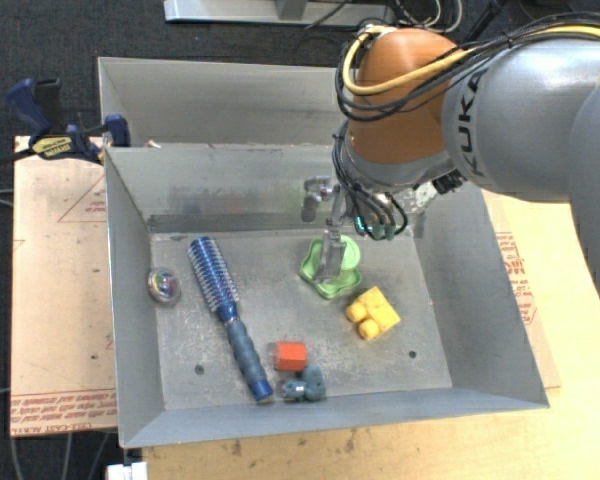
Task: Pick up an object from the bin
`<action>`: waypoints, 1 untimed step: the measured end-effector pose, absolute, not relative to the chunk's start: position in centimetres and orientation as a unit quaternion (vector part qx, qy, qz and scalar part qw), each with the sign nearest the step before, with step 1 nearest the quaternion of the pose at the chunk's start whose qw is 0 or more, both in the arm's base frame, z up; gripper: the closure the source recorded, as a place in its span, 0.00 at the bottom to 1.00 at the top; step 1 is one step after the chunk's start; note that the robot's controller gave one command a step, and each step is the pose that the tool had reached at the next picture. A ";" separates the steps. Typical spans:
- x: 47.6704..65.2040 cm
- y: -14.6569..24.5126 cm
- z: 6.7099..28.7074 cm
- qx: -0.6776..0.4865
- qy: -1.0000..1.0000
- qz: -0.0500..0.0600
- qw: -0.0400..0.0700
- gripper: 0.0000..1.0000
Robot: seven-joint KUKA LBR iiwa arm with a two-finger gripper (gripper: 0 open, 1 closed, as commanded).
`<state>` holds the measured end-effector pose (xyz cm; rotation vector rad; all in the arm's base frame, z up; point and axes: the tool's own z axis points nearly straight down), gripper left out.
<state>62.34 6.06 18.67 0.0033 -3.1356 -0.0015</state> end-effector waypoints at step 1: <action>60.0 5.7 14.7 0.250 -0.968 -0.001 0.001 0.00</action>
Offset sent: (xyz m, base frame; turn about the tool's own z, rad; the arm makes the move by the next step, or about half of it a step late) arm -0.0230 -0.0041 -0.0387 -0.5058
